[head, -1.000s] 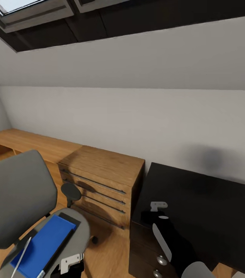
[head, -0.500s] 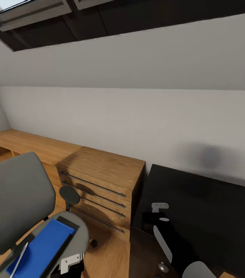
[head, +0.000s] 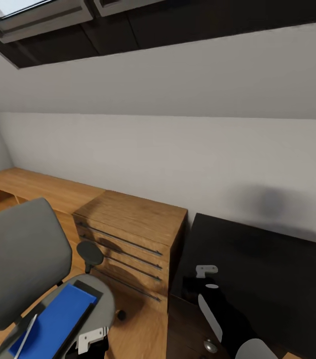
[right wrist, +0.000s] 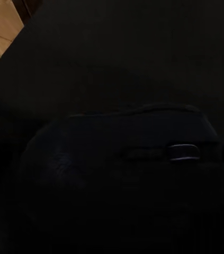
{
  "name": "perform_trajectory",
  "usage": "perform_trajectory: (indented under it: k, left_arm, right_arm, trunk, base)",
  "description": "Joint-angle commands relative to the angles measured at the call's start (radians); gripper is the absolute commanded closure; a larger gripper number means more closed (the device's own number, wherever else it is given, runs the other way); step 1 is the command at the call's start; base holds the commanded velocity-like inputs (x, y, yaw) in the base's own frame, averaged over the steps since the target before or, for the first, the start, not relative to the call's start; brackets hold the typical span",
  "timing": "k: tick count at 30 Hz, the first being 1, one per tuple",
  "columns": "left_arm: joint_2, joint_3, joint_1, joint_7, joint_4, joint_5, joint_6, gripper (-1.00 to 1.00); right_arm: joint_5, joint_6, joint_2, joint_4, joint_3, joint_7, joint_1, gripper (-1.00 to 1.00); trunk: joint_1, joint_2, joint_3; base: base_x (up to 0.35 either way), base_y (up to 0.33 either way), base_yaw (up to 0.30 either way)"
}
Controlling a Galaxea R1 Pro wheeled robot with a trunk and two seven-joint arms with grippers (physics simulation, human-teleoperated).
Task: In the bedroom, organize the workspace by keeping the computer under the desk, ensuring the monitor is on the desk, placing the keyboard on the desk next to the monitor, placing the mouse on the desk next to the keyboard, moving the folder from the swivel chair onto the desk next to the mouse, stacking the notebook on top of the folder with the pen on top of the notebook, and positioning the swivel chair next to the desk.
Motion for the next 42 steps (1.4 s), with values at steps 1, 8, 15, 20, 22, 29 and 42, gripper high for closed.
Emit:
perform_trajectory:
  k: [1, 8, 15, 20, 22, 29, 42]
  left_arm:
    - [0.001, -0.004, -0.001, 0.006, 0.0, 0.01, -0.004, -1.0]
    - [0.001, -0.004, -0.001, 0.006, 0.001, 0.01, -0.004, -1.0]
    - [0.001, -0.004, -0.001, 0.006, 0.001, 0.01, -0.004, -1.0]
    - [0.0, -0.004, -0.001, 0.007, 0.002, 0.011, -0.003, -1.0]
    - [0.0, -0.004, -0.001, 0.007, 0.002, 0.011, -0.003, -1.0]
    - [-0.002, -0.004, -0.001, 0.007, 0.002, 0.011, -0.003, -1.0]
    - [-0.001, -0.004, -0.001, 0.006, 0.003, 0.012, -0.003, -1.0]
  right_arm:
    - [-0.011, 0.003, -0.001, -0.003, 0.004, -0.01, 0.0, -1.0]
    - [-0.011, 0.002, -0.001, -0.006, 0.004, -0.01, 0.0, -1.0]
    - [-0.011, 0.002, -0.001, -0.006, 0.004, -0.01, -0.001, -1.0]
    - [-0.012, 0.002, -0.001, -0.042, 0.004, -0.012, 0.0, -1.0]
    - [-0.012, 0.003, -0.002, -0.09, 0.005, -0.015, 0.001, -1.0]
    - [-0.017, 0.015, -0.004, -0.269, 0.006, -0.02, 0.033, -1.0]
    - [-0.042, 0.017, 0.0, -0.404, 0.006, -0.022, 0.085, -1.0]
  trunk:
    - [-0.004, 0.007, 0.002]
    - [-0.031, 0.056, 0.024]
    - [-0.058, 0.105, 0.046]
    - [-0.077, 0.14, 0.062]
    - [-0.084, 0.154, 0.068]
    - [-0.111, 0.203, 0.09]
    - [-0.161, 0.294, 0.131]
  base:
    - [0.0, 0.0, 0.0]
    - [0.0, 0.0, 0.0]
    - [0.0, 0.0, 0.0]
    - [0.0, 0.0, 0.0]
    - [0.0, 0.0, 0.0]
    - [-0.012, 0.0, 0.0]
    - [-0.279, 0.0, 0.0]
